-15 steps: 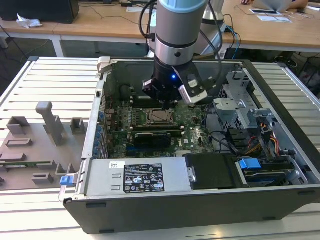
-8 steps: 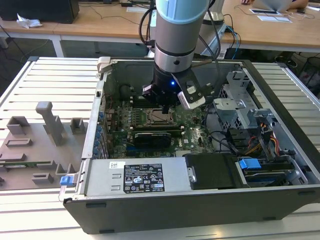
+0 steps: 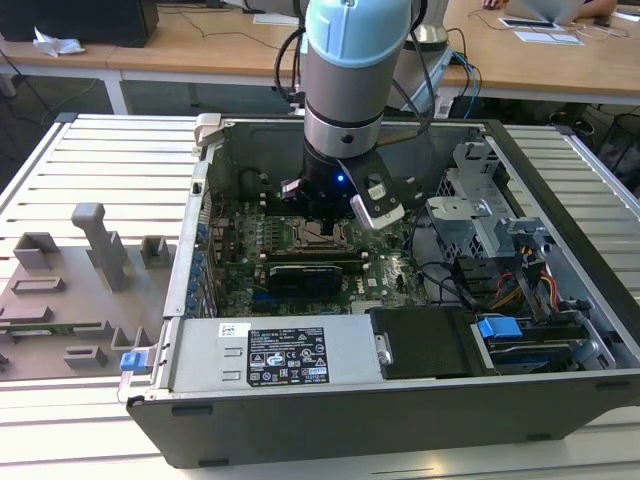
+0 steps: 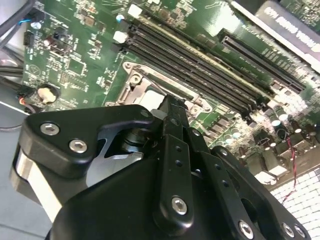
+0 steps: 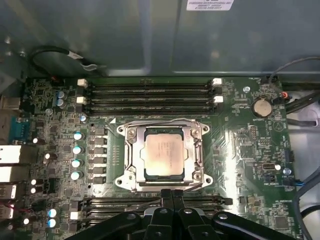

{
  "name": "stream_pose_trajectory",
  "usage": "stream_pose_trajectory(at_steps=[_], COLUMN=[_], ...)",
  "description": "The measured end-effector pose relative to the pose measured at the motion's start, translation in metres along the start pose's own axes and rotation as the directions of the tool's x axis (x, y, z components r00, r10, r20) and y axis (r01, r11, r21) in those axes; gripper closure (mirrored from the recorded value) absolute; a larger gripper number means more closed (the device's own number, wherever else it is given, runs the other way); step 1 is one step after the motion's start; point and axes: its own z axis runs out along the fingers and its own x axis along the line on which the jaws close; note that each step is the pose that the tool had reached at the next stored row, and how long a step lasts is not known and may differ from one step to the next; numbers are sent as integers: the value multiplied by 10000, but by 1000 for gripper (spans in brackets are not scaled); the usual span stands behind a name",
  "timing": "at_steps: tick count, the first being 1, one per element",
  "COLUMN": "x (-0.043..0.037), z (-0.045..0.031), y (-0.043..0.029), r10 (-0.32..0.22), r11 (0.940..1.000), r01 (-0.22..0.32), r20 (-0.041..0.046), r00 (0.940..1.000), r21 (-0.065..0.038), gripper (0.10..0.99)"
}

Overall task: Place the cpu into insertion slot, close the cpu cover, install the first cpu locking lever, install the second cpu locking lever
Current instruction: 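Install the second cpu locking lever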

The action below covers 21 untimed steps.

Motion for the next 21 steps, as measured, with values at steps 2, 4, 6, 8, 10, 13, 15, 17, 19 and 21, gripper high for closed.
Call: stream_pose_trajectory(at_steps=[2, 4, 6, 8, 10, 13, 15, 17, 19, 21], x=[50, 99, 133, 167, 206, 280, 327, 360, 373, 383], z=[18, 55, 91, 141, 202, 259, 296, 343, 376, 387], y=[-12, -21, -29, -40, -57, -82, -97, -111, -118, -119], r10=[0, 0, -1, -17, -69, -141, -209, -412, -753, -954], r11=[10000, 10000, 10000, 10000, 10000, 9999, 9998, 9991, 9971, 9954], r01=[0, 0, 1, 17, 69, 141, 209, 412, 752, 953], r20=[0, 0, 0, -3, -14, -30, -44, -87, -158, -199], r00=[10000, 10000, 10000, 10000, 10000, 9999, 9998, 9991, 9970, 9952], r21=[-1, 1, 0, 0, -2, -12, -21, -41, -66, -100], gripper=[980, 980, 980, 980, 980, 980, 980, 980, 980, 980])
